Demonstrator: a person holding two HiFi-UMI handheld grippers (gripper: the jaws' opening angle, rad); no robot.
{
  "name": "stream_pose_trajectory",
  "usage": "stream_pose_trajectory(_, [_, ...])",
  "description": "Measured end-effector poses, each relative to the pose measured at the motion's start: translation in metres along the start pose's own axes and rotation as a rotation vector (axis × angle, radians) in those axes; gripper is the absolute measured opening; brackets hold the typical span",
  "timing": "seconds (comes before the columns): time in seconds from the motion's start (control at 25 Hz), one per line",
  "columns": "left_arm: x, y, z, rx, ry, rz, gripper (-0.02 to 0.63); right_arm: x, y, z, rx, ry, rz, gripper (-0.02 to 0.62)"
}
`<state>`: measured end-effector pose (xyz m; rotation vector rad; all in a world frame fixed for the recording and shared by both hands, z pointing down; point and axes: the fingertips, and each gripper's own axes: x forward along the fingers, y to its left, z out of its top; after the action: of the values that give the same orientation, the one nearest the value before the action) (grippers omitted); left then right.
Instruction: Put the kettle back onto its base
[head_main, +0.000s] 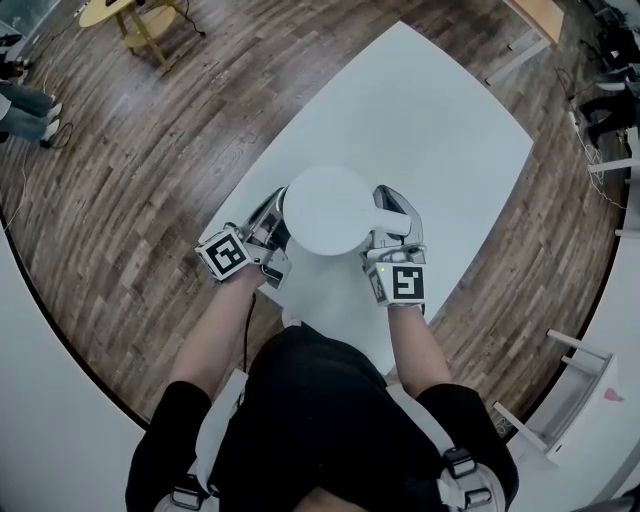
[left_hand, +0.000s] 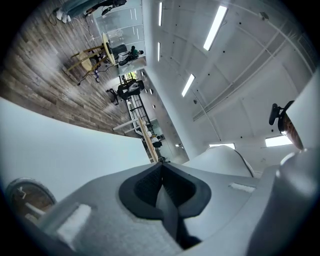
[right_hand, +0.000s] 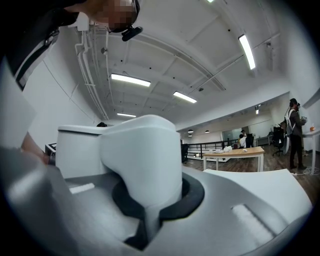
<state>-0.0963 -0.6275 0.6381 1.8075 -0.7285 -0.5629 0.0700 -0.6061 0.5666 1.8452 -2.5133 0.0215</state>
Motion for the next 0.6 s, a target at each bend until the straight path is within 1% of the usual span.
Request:
stream_pose_trajectory(0.12, [-0.004, 0.003, -0.003, -0.030, -0.009, -0.004, -0.005, -0.001, 0.003, -0.004, -0.036, 0.005, 0.002, 0.005])
stream_pose_trajectory(0.24, [-0.006, 0.008, -0.005, -0.067, -0.019, -0.002, -0.003, 0.000, -0.003, -0.015, -0.040, 0.063, -0.041, 0.005])
stream_pose_trajectory(0.32, [-0.011, 0.008, -0.004, -0.080, -0.025, -0.002, -0.003, -0.004, -0.007, -0.022, -0.042, 0.111, -0.070, 0.065])
stream_pose_trajectory(0.36, [-0.014, 0.006, -0.002, -0.091, -0.033, -0.009, -0.003, -0.008, -0.006, -0.027, -0.052, 0.132, -0.078, 0.080])
stream_pose_trajectory(0.4, [-0.018, 0.004, 0.000, -0.104, -0.042, -0.018, -0.003, -0.013, -0.006, -0.031, -0.064, 0.149, -0.083, 0.078])
stream_pose_trajectory(0.48, [-0.028, 0.000, 0.005, -0.126, -0.056, -0.035, -0.003, -0.024, -0.005, -0.037, -0.073, 0.170, -0.096, 0.094])
stream_pose_trajectory(0.6, [-0.045, -0.006, 0.009, -0.129, -0.062, -0.049, -0.003, -0.040, -0.005, -0.038, -0.062, 0.180, -0.125, 0.113])
